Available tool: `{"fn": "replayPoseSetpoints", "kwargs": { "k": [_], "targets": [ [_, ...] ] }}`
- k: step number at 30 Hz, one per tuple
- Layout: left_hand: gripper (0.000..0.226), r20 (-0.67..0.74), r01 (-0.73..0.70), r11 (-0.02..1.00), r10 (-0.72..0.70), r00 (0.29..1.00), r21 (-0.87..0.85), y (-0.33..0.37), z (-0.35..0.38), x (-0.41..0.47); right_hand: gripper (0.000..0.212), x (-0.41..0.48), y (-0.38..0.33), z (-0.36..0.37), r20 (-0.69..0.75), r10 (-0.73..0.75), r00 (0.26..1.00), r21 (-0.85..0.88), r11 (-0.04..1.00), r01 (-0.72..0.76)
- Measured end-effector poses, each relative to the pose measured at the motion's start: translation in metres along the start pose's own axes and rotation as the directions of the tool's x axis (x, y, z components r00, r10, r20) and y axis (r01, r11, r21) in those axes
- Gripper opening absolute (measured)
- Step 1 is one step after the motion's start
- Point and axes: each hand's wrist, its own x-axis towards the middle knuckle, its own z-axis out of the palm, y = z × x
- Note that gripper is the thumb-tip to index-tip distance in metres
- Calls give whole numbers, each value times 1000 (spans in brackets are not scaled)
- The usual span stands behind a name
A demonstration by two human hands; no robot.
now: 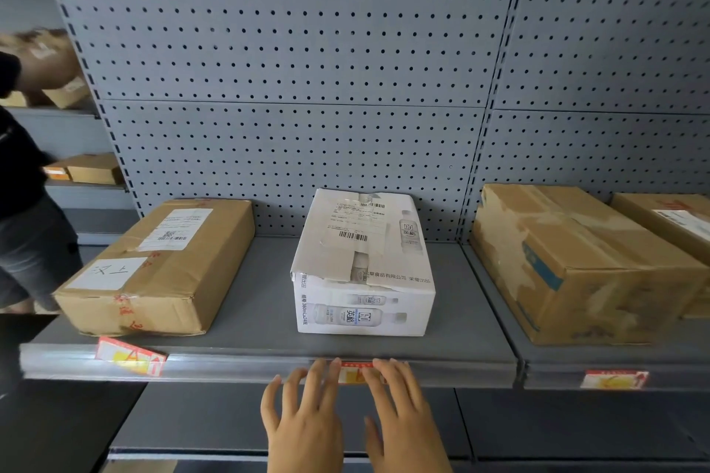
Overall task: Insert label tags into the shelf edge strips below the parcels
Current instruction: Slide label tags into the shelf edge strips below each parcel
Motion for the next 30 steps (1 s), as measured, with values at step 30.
{"fn": "replayPoseSetpoints", "kwargs": {
  "k": [30],
  "targets": [
    [29, 324, 47, 959, 48, 945, -281, -316, -74, 78, 24, 130, -234, 102, -284, -16, 959, 218, 973, 81]
  ]
}}
